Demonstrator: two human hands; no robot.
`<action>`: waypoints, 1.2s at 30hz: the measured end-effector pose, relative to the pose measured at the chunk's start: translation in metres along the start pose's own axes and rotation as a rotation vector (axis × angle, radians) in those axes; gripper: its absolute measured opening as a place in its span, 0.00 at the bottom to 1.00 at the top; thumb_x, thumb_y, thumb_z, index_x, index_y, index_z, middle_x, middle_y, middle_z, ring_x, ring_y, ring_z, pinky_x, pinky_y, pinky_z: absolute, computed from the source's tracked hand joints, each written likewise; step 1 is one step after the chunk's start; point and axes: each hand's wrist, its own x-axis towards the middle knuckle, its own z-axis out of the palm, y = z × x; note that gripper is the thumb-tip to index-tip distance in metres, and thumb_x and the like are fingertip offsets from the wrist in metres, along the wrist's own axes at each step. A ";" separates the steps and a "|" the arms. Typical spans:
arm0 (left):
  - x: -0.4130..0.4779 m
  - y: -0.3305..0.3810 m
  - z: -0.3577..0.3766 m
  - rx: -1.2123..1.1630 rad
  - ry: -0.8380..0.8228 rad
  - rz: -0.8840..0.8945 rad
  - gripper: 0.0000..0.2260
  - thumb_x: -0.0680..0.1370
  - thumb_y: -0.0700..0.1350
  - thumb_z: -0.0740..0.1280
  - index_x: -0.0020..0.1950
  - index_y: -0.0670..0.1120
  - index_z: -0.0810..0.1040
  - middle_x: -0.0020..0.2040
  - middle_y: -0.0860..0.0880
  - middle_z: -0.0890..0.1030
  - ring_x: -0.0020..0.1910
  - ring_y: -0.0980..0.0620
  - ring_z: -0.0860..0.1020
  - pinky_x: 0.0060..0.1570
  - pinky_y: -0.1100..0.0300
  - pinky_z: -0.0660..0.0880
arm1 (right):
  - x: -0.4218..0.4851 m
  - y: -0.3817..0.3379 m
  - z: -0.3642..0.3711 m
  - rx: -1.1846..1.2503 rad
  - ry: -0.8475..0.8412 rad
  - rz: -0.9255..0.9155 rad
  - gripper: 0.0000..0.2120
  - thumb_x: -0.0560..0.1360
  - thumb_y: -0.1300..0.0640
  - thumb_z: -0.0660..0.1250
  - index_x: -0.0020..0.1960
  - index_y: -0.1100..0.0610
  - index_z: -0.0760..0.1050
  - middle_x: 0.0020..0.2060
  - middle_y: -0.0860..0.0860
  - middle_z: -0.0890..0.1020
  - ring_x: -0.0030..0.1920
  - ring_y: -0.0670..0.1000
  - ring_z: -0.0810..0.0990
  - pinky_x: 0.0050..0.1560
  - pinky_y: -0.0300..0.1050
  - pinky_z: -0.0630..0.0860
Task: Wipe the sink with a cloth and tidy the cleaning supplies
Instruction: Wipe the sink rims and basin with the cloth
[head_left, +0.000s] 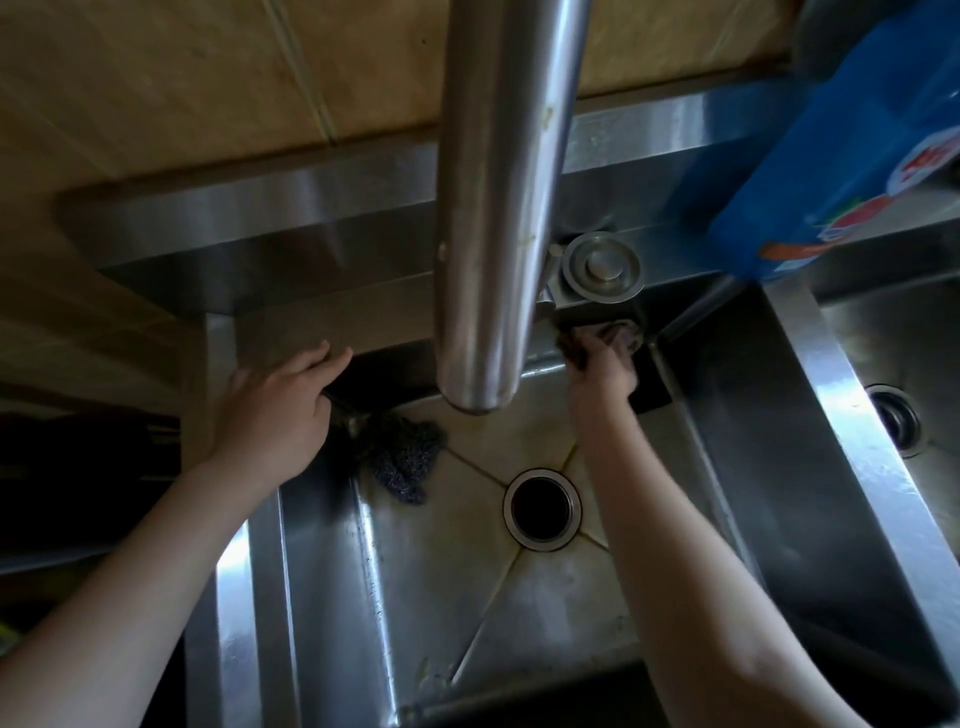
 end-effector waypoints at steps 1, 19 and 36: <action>0.000 0.002 0.000 -0.031 0.044 -0.009 0.11 0.63 0.29 0.75 0.42 0.37 0.80 0.40 0.33 0.82 0.33 0.32 0.79 0.35 0.37 0.74 | -0.004 0.016 0.002 -0.007 0.001 0.026 0.23 0.71 0.76 0.65 0.64 0.62 0.72 0.56 0.61 0.79 0.44 0.56 0.80 0.50 0.53 0.80; 0.001 -0.027 0.032 -0.058 -0.263 -0.075 0.24 0.76 0.40 0.58 0.71 0.56 0.66 0.74 0.53 0.64 0.66 0.44 0.70 0.60 0.47 0.64 | -0.036 0.047 0.000 0.036 -0.248 0.335 0.10 0.77 0.67 0.61 0.57 0.65 0.75 0.42 0.51 0.83 0.56 0.52 0.79 0.68 0.48 0.69; 0.002 -0.021 0.032 -0.063 -0.268 -0.118 0.23 0.75 0.40 0.60 0.70 0.55 0.68 0.73 0.52 0.65 0.66 0.45 0.71 0.59 0.48 0.64 | -0.068 0.123 0.029 -0.006 -0.170 0.469 0.08 0.77 0.71 0.60 0.41 0.61 0.71 0.47 0.59 0.77 0.53 0.58 0.77 0.61 0.50 0.75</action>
